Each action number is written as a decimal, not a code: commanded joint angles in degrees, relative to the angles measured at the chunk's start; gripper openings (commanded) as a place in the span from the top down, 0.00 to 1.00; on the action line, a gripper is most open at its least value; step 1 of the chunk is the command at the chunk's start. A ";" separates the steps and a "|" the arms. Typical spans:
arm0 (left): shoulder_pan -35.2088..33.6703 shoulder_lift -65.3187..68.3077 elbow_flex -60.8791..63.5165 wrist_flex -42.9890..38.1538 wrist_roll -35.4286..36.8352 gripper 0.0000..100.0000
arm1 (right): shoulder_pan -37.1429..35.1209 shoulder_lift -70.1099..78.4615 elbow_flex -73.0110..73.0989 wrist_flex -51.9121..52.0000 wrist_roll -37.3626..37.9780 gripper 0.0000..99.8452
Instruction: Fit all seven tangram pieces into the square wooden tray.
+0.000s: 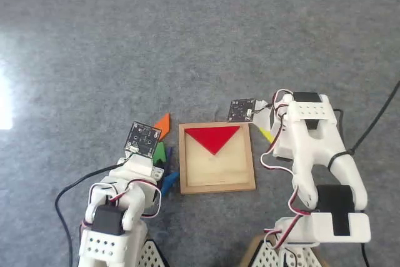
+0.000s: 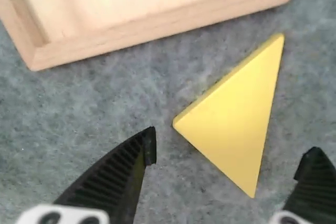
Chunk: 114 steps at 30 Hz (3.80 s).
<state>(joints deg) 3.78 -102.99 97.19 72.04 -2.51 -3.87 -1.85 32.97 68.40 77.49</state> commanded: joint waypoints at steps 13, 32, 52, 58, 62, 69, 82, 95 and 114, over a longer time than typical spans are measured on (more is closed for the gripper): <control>0.09 -1.23 -0.75 0.26 -0.09 0.91 | -0.75 6.90 -4.48 -2.77 0.62 0.59; 0.09 -1.23 -0.75 0.26 -0.09 0.91 | 0.40 11.82 -6.68 -3.12 0.70 0.71; 0.09 -1.23 -0.75 0.26 -0.09 0.91 | -0.22 8.75 -21.71 12.18 -1.41 0.73; 0.09 -1.23 -0.75 0.26 -0.09 0.91 | -8.75 -0.31 -22.33 18.86 -1.49 0.73; 0.09 -1.23 -0.75 0.26 -0.09 0.91 | -19.21 -5.49 -19.52 19.38 -1.41 0.73; 0.09 -1.23 -0.75 0.26 -0.09 0.91 | -30.29 -4.26 -13.54 13.58 3.34 0.73; 0.09 -1.23 -0.75 0.26 -0.09 0.91 | -30.90 2.59 -10.29 8.75 18.37 0.73; 0.09 -1.23 -0.75 0.26 -0.09 0.91 | -36.97 2.59 -8.26 8.40 26.37 0.73; 0.09 -1.23 -0.75 0.26 -0.09 0.91 | -39.78 3.30 -15.30 8.31 45.27 0.68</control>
<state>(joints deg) 3.78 -102.99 97.19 72.04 -2.51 -43.08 1.93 21.36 77.36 121.98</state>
